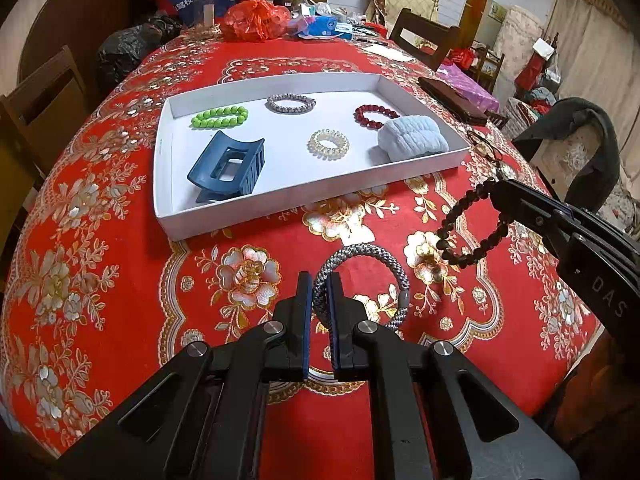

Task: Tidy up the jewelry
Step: 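Lift the silver bracelet and brown bead bracelet off the tablecloth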

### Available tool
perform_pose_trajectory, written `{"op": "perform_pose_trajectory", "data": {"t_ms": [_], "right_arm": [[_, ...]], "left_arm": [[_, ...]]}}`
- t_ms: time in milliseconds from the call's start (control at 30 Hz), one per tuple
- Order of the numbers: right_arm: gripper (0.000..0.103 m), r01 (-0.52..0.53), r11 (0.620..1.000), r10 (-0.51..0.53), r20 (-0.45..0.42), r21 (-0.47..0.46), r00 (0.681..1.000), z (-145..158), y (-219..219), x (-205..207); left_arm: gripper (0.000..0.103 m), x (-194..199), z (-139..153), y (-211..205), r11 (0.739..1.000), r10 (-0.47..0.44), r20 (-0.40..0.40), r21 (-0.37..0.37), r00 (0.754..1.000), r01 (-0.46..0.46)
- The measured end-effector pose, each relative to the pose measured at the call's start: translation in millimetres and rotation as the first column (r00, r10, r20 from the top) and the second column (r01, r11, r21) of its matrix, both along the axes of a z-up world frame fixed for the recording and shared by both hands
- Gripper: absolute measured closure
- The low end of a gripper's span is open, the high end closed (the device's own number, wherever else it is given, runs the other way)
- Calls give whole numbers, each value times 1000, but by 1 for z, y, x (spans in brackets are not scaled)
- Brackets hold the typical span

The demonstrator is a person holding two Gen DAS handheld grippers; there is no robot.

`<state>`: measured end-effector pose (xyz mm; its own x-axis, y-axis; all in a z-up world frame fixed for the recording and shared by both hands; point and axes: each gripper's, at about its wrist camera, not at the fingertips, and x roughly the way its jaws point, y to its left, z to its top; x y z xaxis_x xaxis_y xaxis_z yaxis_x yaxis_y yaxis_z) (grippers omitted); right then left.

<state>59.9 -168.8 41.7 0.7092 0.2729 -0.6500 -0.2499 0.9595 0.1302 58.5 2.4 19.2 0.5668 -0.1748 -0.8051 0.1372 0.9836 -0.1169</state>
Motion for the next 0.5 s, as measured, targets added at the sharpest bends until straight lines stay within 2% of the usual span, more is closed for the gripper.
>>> {"op": "perform_pose_trajectory", "data": {"t_ms": [333, 500], "right_arm": [[95, 8, 1000, -8, -1, -5, 1000, 1, -2, 1], [95, -17, 999, 17, -13, 45, 1000, 8, -6, 9]], "left_arm": [[97, 4, 8, -2, 1000, -3, 17, 7, 1000, 3], [97, 10, 14, -1, 1000, -8, 24, 3, 1000, 8]]}}
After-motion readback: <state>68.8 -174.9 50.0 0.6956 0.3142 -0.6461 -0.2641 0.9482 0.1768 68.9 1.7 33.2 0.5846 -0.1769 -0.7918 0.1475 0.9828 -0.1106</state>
